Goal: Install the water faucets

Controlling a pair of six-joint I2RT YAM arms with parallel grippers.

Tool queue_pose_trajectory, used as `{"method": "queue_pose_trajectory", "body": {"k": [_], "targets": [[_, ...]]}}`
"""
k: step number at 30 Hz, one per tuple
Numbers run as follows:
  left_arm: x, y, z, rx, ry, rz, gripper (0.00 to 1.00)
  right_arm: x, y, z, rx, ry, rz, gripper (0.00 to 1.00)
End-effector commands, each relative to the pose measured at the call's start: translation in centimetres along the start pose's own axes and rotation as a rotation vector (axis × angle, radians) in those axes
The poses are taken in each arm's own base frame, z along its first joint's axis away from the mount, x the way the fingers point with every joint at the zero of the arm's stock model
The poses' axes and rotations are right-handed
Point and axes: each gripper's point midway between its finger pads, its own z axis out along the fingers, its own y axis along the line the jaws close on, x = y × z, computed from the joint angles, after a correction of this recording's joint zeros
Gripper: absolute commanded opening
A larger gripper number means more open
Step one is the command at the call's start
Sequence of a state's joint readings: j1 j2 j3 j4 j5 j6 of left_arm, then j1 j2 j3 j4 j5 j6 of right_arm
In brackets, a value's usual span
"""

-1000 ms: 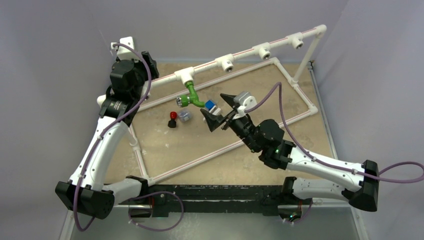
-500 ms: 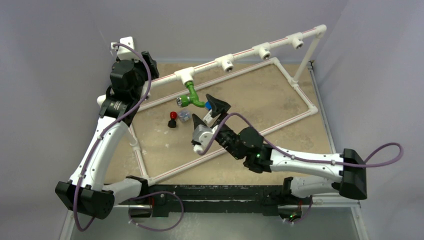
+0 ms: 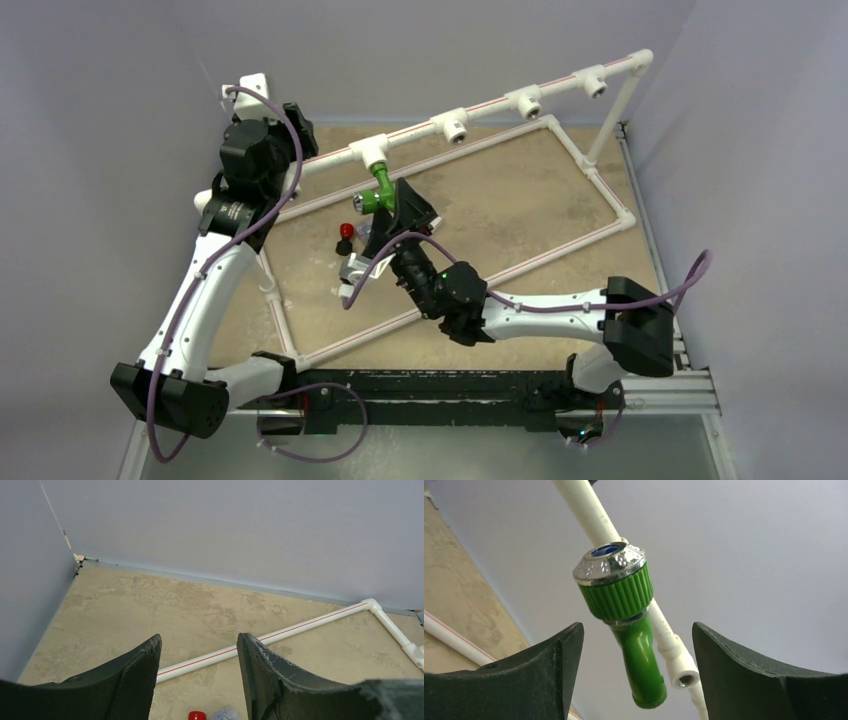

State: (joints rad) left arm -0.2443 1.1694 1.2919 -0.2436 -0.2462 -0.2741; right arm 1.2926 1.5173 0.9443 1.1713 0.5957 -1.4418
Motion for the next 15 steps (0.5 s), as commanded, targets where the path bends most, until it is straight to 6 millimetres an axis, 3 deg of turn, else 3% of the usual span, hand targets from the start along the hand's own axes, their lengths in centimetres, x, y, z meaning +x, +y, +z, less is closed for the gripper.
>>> {"method": "queue_pose_trajectory", "body": {"k": [1,8,11,13,15], "targets": [[6.7,-1.3,-1.9,0.084,0.242,0.047,0.56,-0.7,-5.1,0.6,0.188,0.029,0.035,0.79],[6.7,-1.3,-1.8,0.082,0.241,0.047,0.56,-1.6,-4.2,1.4,0.178,0.004,0.051,0.58],[6.8,-1.3,-1.8,0.081,0.242,0.047,0.56,-2.0,-3.7,1.6,0.171,-0.002,0.061,0.44],[6.8,-1.3,-1.7,0.080,0.243,0.048,0.56,-2.2,-3.4,1.6,0.169,-0.007,0.077,0.28],[6.8,-1.3,-1.7,0.081,0.242,0.048,0.56,-2.3,-3.2,1.5,0.182,-0.006,0.114,0.06]]}}
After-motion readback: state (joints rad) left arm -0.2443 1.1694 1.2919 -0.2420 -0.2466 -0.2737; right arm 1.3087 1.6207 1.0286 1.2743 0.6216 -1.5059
